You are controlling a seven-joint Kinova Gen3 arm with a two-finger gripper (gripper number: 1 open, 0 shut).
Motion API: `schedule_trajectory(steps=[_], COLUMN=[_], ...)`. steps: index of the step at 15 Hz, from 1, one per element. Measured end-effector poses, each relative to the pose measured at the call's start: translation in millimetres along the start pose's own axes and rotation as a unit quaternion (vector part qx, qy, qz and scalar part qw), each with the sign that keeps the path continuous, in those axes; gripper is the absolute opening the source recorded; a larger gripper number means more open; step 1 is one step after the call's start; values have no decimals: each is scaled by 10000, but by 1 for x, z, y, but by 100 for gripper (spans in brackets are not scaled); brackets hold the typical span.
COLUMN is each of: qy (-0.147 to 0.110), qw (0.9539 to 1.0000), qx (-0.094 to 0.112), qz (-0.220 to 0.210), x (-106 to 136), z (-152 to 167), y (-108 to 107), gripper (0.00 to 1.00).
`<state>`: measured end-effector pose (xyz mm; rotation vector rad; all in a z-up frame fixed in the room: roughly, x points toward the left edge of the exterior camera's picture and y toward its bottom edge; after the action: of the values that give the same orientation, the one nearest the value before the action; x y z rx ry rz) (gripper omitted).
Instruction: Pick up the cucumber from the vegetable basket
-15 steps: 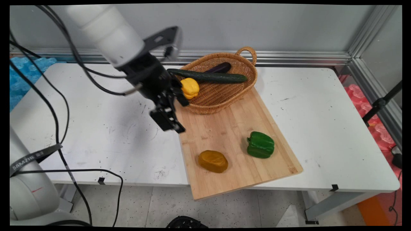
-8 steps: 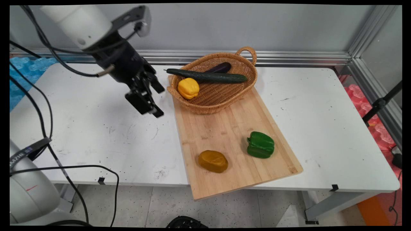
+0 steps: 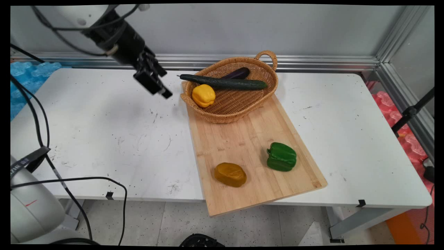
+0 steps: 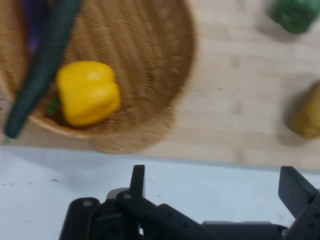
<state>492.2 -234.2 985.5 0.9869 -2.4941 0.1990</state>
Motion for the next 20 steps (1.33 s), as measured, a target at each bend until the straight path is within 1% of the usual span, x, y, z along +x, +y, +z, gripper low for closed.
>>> schedule_trajectory(steps=[4, 7, 9, 12, 16, 20], qy=[131, 154, 144, 98, -15, -117], qw=[9994, 9987, 9983, 9978, 9968, 9954], qx=[308, 486, 564, 608, 606, 537], qz=[-85, -16, 67, 238, 529, 781], x=[20, 41, 55, 72, 91, 109], z=[10, 32, 51, 83, 129, 174], y=[-35, -62, -79, -97, -115, -127], gripper=[100, 100, 100, 100, 100, 100])
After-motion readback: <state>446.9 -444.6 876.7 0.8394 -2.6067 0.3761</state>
